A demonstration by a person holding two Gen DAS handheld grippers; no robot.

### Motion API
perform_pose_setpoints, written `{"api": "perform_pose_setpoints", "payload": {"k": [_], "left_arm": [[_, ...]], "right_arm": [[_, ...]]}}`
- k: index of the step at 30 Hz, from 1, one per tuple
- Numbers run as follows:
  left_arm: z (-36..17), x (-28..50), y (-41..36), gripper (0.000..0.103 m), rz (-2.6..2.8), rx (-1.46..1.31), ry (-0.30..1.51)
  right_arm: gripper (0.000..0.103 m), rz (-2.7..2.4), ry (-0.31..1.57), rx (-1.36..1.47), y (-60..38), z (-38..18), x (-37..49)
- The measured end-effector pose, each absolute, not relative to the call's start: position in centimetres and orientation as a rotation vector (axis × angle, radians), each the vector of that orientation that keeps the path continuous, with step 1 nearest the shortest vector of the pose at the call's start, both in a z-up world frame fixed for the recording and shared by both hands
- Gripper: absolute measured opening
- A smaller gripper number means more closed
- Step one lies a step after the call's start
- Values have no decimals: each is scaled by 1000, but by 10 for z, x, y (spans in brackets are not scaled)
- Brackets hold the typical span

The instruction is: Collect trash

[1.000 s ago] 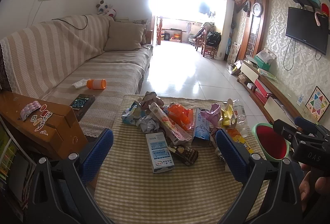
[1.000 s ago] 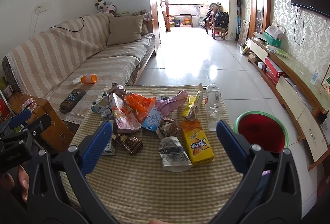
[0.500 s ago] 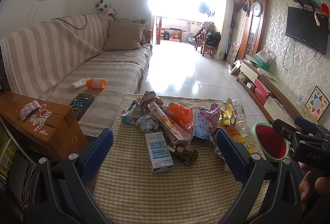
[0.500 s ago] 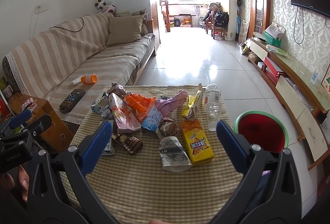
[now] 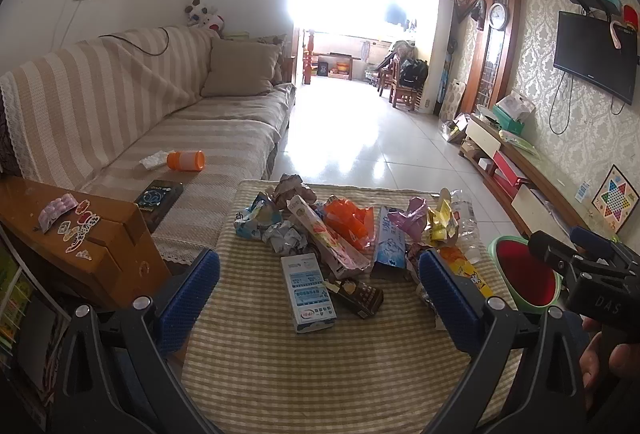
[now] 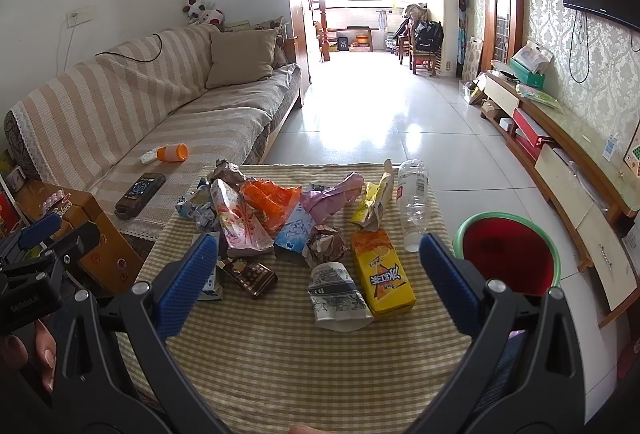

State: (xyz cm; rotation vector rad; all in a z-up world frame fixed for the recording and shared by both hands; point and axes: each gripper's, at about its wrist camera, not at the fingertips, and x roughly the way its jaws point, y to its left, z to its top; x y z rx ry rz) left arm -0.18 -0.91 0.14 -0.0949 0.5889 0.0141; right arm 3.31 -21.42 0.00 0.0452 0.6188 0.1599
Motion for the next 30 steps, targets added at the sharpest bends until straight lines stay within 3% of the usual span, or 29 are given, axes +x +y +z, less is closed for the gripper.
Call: {"api": "perform_pose_setpoints", "payload": {"k": [14, 30], "left_arm": [[-23, 9, -15, 95, 19, -104, 651], [-120, 85, -14, 95, 11, -105, 1010]], "right_arm": [[100, 157, 661, 49, -215, -20, 39], [100, 4, 775, 89, -274, -75, 94]]}}
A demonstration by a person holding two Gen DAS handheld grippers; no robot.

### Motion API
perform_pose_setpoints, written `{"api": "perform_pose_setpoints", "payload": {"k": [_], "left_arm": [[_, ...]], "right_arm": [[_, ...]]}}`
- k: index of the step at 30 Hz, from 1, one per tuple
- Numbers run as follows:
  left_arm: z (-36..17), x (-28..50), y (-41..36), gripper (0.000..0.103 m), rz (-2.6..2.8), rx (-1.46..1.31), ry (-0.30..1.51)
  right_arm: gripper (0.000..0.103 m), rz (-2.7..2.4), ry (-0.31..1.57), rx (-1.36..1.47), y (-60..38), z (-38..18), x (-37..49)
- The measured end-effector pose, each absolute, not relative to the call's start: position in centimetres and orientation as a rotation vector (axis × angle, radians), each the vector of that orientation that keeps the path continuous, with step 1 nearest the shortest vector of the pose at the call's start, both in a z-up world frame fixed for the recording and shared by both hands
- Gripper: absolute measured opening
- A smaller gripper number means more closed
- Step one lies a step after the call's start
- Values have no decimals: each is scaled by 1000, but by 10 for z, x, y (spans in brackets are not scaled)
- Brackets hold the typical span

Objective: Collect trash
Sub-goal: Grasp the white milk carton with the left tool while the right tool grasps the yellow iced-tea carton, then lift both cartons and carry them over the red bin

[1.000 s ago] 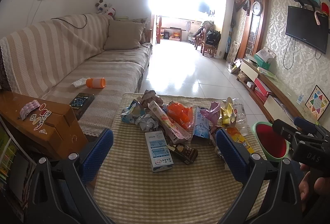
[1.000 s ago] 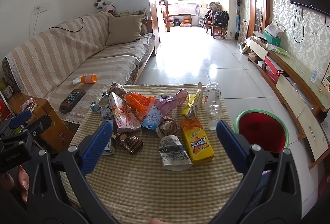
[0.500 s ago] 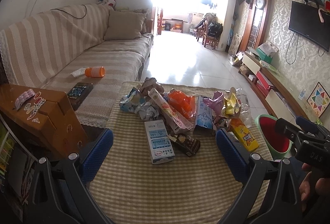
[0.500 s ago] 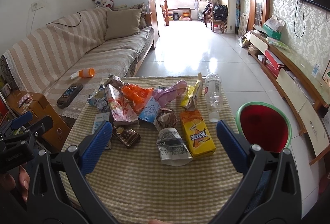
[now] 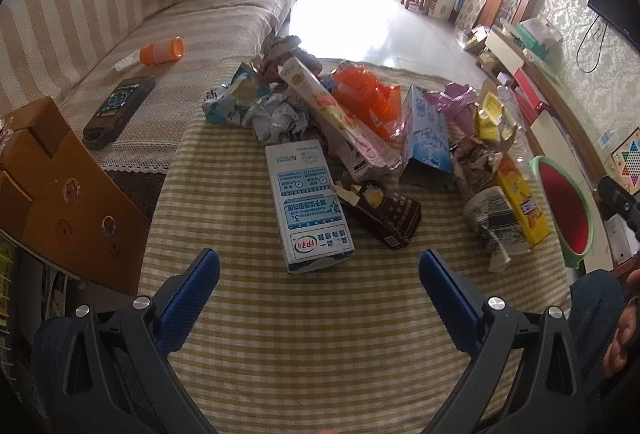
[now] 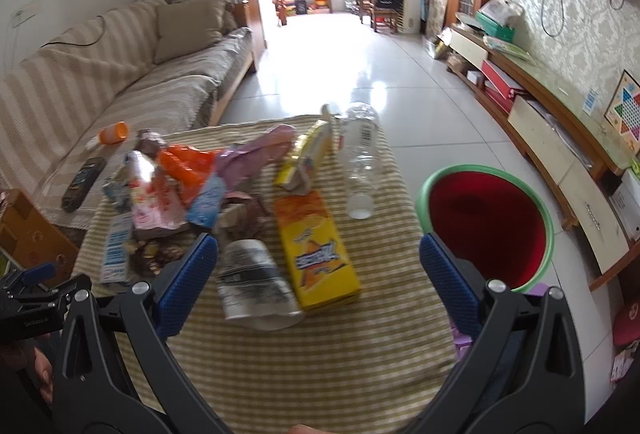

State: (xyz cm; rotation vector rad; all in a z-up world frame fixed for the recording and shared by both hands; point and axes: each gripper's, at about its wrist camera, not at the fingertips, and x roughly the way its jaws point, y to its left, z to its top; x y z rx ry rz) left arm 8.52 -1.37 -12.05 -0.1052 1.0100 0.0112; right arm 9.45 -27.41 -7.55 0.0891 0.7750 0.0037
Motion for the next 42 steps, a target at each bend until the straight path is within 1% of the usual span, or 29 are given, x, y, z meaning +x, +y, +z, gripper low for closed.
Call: {"api": "perform_pose_setpoints", "payload": {"k": [4, 8, 9, 10, 11, 15, 16, 17, 18, 20, 23, 24, 29, 31, 34, 42], "left_arm": [[-143, 106, -15, 95, 30, -86, 1082], [-160, 120, -15, 95, 50, -63, 1118], [-162, 122, -15, 93, 49, -64, 1123], [-165, 124, -16, 91, 47, -61, 1129], [-168, 127, -16, 86, 47, -57, 1137], [-177, 133, -17, 77, 40, -47, 1155], [-179, 134, -16, 74, 37, -50, 1157], [-180, 135, -16, 66, 34, -51, 1160], [-182, 135, -16, 61, 34, -50, 1164], [-185, 136, -17, 57, 18, -59, 1173], [-186, 136, -17, 57, 19, -73, 1166], [-186, 135, -17, 57, 19, -80, 1162], [-187, 134, -20, 56, 33, -92, 1145], [-187, 137, -18, 56, 43, -104, 1140], [-188, 143, -10, 56, 60, -132, 1133], [-175, 136, 2, 53, 68, -179, 1089]], "right_arm": [[100, -21, 831, 92, -294, -91, 122], [100, -13, 895, 76, -300, -111, 143], [100, -13, 925, 72, -300, -119, 149], [100, -1, 956, 71, -301, -128, 155], [100, 11, 975, 69, -300, -133, 158], [100, 45, 1000, 32, -293, -145, 171], [99, 61, 1010, 30, -289, -148, 175], [99, 88, 1019, 34, -286, -149, 179], [99, 115, 1028, 34, -283, -151, 183], [97, 137, 1058, 14, -278, -157, 189], [88, 159, 1101, 1, -273, -165, 195], [84, 169, 1115, 2, -272, -167, 196], [79, 190, 1158, -22, -264, -178, 197], [74, 198, 1178, -38, -259, -185, 196], [60, 209, 1181, -12, -260, -191, 191], [57, 190, 1142, 13, -263, -176, 175]]}}
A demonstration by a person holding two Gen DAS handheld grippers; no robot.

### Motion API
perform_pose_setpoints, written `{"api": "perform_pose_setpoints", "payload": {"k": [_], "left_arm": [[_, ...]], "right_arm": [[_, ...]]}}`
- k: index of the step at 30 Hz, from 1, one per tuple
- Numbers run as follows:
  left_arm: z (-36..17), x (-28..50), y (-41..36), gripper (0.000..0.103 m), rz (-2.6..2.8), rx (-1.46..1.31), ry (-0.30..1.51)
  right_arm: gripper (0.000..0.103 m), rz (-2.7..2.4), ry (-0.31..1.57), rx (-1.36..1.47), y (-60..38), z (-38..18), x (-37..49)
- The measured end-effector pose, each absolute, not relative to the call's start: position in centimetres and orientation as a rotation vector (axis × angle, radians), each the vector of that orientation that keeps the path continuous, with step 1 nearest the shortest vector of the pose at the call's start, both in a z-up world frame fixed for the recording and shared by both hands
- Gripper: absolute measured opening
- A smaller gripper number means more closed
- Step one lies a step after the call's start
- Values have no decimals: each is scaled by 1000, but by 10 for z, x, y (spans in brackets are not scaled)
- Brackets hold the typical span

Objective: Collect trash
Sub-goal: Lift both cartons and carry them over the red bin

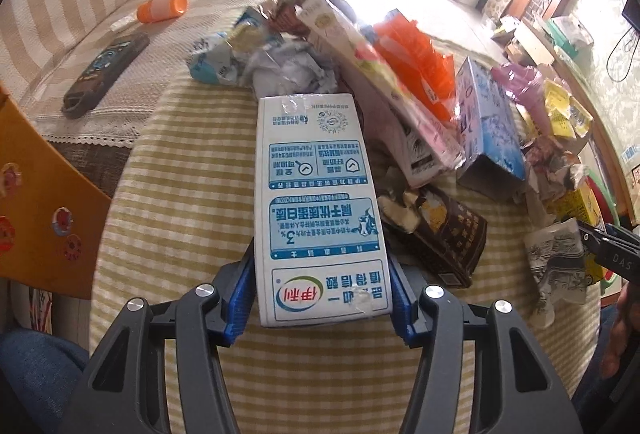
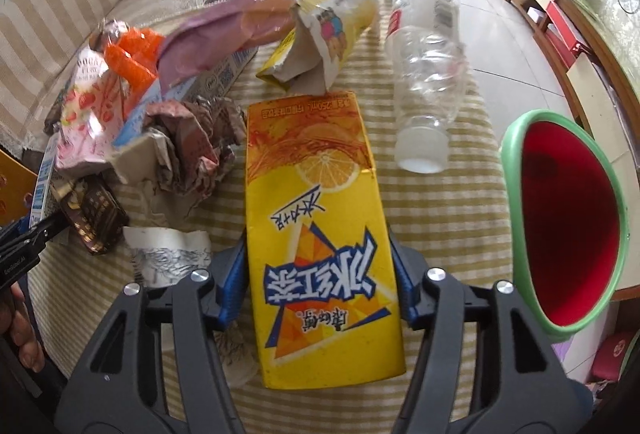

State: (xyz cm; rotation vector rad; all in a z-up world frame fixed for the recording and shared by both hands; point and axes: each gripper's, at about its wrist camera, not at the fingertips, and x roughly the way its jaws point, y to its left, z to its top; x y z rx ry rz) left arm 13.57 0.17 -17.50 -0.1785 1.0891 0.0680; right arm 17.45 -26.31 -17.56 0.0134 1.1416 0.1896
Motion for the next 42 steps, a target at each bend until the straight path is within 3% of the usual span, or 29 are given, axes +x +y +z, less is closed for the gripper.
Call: {"api": "perform_pose_setpoints", "payload": {"k": [20, 29, 42], "left_arm": [[-92, 88, -8, 53, 2, -150, 936], [-68, 115, -86, 53, -216, -77, 903], [-75, 171, -252, 53, -642, -58, 909]], "right_arm": [[57, 212, 982, 118, -288, -105, 143], [57, 128, 915, 192, -349, -85, 141], [57, -88, 860, 283, -488, -76, 139]]}}
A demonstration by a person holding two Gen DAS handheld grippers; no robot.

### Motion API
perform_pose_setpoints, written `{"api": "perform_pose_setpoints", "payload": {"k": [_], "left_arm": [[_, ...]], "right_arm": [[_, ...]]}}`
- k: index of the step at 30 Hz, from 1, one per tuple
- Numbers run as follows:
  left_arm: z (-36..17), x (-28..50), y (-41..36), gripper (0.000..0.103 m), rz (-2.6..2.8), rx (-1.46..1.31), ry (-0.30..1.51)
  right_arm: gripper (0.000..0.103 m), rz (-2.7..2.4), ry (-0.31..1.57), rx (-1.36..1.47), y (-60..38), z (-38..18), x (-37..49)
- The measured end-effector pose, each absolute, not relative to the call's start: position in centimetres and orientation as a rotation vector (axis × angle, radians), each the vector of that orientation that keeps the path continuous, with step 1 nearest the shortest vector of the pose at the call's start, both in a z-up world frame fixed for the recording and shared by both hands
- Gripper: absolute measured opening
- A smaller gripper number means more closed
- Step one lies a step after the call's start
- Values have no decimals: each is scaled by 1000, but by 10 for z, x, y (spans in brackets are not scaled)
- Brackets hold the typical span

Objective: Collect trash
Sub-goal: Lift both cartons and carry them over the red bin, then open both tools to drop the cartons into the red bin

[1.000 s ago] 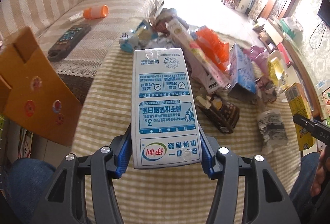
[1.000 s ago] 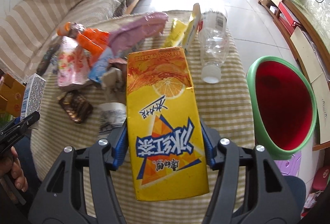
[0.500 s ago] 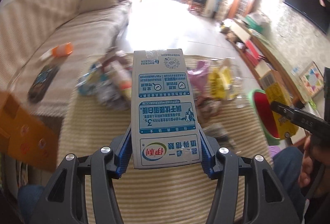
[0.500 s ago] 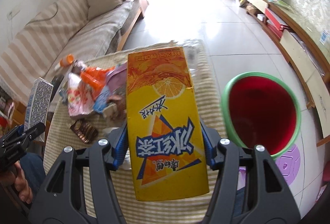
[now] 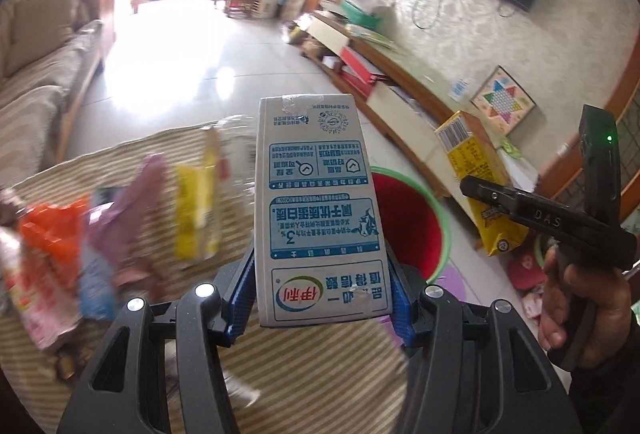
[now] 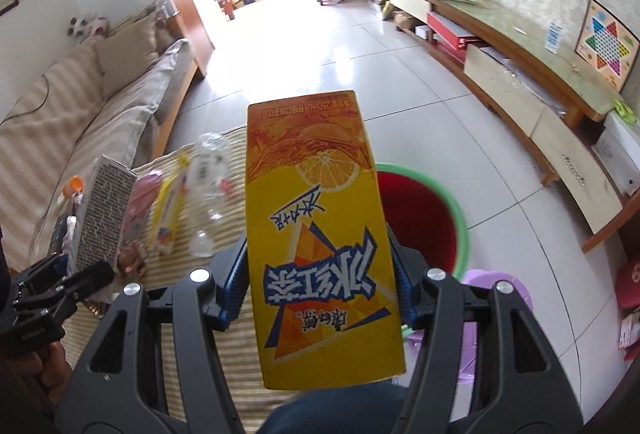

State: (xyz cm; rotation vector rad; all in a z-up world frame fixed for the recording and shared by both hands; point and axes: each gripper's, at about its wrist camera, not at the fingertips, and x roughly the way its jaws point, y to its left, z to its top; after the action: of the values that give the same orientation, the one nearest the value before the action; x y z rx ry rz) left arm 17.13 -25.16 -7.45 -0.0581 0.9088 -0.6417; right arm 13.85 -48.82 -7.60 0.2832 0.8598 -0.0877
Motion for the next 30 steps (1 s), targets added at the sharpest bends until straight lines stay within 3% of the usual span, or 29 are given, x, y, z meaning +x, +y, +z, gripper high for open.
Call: {"api": "perform_pose_setpoints", "payload": {"k": [13, 28, 30], "left_arm": [[-111, 207, -355, 53, -777, -84, 1004], [-134, 230, -400, 55, -786, -41, 1073], [-136, 231, -400, 78, -782, -45, 1075]], "right_arm": [[57, -132, 890, 367, -556, -104, 149], [59, -119, 910, 404, -573, -125, 164], [59, -127, 913, 397, -572, -125, 165]]}}
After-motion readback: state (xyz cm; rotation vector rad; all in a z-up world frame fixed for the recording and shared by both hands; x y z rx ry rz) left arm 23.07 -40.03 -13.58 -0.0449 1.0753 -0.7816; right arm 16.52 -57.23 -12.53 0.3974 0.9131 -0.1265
